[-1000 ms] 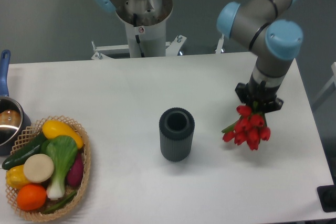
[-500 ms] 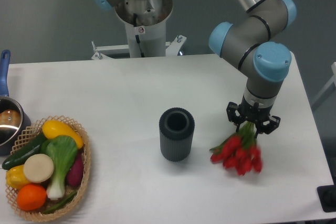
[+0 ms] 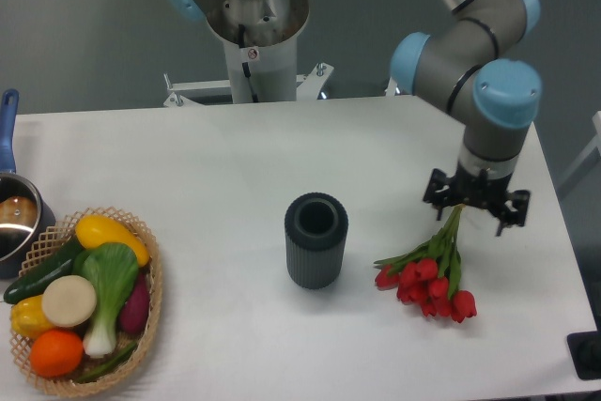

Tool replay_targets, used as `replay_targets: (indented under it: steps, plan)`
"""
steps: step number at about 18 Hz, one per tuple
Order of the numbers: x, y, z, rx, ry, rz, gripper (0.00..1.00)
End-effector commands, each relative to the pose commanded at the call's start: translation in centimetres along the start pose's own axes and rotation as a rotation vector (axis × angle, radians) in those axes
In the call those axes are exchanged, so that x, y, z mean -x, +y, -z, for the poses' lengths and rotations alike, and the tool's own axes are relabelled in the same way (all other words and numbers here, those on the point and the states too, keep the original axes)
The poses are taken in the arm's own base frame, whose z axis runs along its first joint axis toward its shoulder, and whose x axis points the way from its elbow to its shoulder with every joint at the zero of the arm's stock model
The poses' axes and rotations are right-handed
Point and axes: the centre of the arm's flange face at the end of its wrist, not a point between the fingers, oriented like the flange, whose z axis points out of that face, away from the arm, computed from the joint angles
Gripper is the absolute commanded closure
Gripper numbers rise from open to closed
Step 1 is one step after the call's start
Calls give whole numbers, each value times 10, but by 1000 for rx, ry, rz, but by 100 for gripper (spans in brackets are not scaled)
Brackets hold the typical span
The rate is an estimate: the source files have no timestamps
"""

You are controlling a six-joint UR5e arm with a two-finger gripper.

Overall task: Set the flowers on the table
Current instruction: 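Open the gripper to release the tulips onto the table and lift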

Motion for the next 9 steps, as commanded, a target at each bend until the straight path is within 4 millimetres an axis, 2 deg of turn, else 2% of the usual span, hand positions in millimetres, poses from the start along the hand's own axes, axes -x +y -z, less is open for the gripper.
replay_targets:
  steps: [2, 4, 9]
  plan:
    - [12, 32, 9, 10, -13, -80, 0]
    - [19, 54, 9, 18, -12, -170, 0]
    - [32, 87, 8, 24, -7, -231, 0]
